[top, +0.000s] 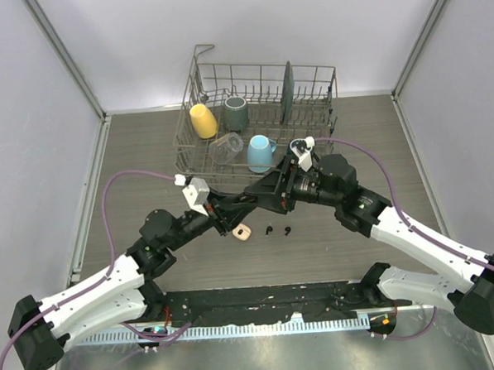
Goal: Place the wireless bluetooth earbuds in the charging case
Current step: Pick up the charging case at the center of the board.
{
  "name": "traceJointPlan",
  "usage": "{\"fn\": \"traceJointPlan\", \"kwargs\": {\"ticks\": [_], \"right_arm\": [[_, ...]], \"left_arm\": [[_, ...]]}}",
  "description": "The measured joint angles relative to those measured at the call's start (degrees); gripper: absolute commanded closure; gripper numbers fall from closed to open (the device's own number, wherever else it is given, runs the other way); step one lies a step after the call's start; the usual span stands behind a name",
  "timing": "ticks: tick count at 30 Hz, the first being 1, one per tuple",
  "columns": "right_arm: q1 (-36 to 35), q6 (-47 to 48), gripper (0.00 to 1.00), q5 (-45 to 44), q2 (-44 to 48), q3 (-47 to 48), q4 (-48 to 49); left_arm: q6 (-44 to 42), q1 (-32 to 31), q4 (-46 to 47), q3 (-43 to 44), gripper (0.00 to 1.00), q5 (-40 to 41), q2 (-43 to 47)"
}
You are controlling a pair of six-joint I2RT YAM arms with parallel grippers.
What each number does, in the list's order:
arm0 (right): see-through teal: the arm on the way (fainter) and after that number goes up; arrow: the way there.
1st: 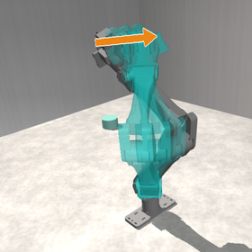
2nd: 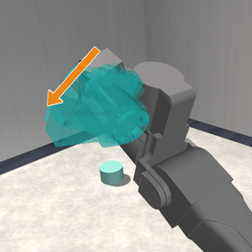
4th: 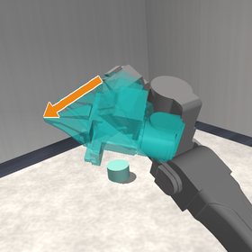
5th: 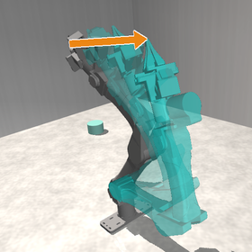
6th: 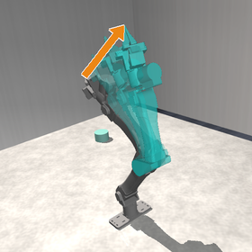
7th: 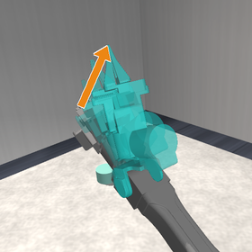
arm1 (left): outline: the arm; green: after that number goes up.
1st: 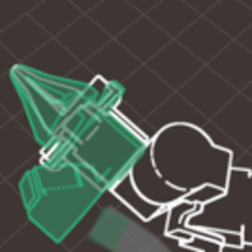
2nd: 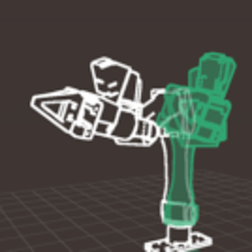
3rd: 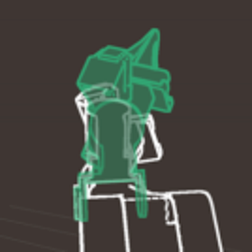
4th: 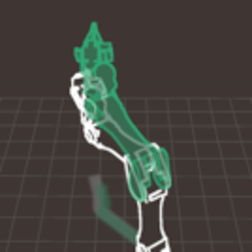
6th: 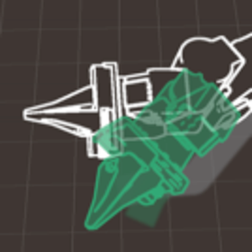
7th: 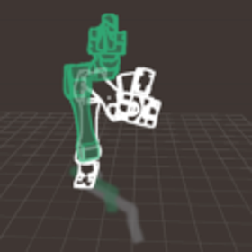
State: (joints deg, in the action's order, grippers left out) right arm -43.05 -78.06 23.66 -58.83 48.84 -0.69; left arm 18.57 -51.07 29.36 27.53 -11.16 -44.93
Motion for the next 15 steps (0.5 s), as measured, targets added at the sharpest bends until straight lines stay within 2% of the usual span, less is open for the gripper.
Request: {"fn": "traceJointPlan", "kwargs": {"ticks": [6,11,12,14,15], "right_arm": [[-0.1,-1.6,0.4,1.7,0.0,-2.2,3.0],[0.1,-3.3,0.48,1.9,0.0,-3.7,5.7],[0.2,-3.8,0.56,1.9,-0.1,-4.0,6.4],[0.2,-4.9,0.65,2.0,-0.1,-4.9,8.2],[0.3,-5.4,0.73,2.0,-0.2,-5.3,9.2]], "left_arm": [[0.0,0.0,0.8,0.2,1.0,-0.5,-1.5],[0.2,0.1,1.3,0.2,1.0,-0.6,-1.8],[0.3,0.1,1.5,0.2,1.0,-0.6,-1.9],[0.5,0.2,1.9,0.2,0.98,-0.4,-2.0],[0.6,0.2,2.1,0.2,0.94,-0.4,-2.1]]}}
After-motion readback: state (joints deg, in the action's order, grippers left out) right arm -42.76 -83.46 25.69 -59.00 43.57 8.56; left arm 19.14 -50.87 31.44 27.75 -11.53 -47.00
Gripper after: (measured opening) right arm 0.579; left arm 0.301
